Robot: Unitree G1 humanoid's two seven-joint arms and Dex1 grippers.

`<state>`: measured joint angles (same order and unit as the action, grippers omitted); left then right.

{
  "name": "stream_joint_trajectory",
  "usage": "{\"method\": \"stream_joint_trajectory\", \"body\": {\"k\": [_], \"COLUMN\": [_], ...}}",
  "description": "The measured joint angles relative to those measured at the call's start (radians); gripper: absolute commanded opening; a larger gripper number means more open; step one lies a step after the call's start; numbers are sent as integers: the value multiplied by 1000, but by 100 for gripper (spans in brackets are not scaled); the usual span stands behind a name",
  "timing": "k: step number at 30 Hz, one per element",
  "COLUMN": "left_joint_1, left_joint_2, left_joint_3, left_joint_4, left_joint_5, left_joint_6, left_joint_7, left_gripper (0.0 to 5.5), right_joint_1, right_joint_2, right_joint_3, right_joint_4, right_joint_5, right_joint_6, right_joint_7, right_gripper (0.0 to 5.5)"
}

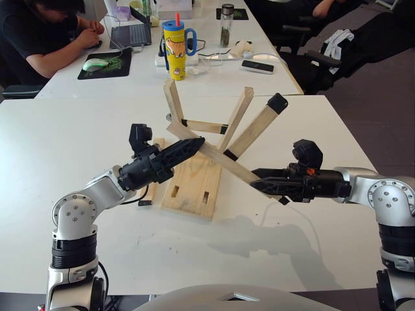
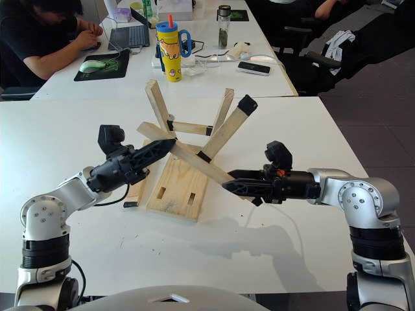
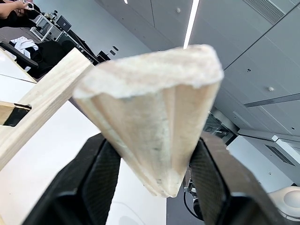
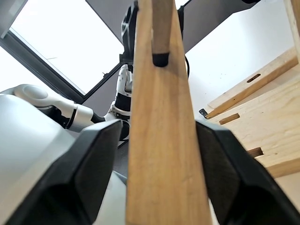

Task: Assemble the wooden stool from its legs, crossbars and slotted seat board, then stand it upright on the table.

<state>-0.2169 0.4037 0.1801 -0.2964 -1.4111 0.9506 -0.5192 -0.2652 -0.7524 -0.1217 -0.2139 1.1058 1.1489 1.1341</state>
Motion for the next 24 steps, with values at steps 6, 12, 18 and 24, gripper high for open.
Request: {"method": "stream_joint_trajectory", "body": {"k": [6,12,18,24], "left_joint_1": [8,15,-21,-30], "left_joint_2": [68,266,367,392], "left_joint_3": [41,182,256,267], "left_joint_4": [19,131,224,244], "left_joint_5": [31,72,100,121], "left_joint_6": [3,25,29,30], "left_joint_7": [-21,-137,-227,-274], "left_gripper": [206,206,206,206], "right_joint_1": [1,69,122,194], "right_joint_2": [-6,-32,25,142], "right_joint_3": [-24,81,317,534], "right_joint_4": [44,10,-143,-152], "right_joint_5": [4,-187,-557,-903], "right_joint_6": [1,-137,-517,-977], "right_joint_7": [10,5,-73,-171], "right_gripper": [435,442,442,442]}}
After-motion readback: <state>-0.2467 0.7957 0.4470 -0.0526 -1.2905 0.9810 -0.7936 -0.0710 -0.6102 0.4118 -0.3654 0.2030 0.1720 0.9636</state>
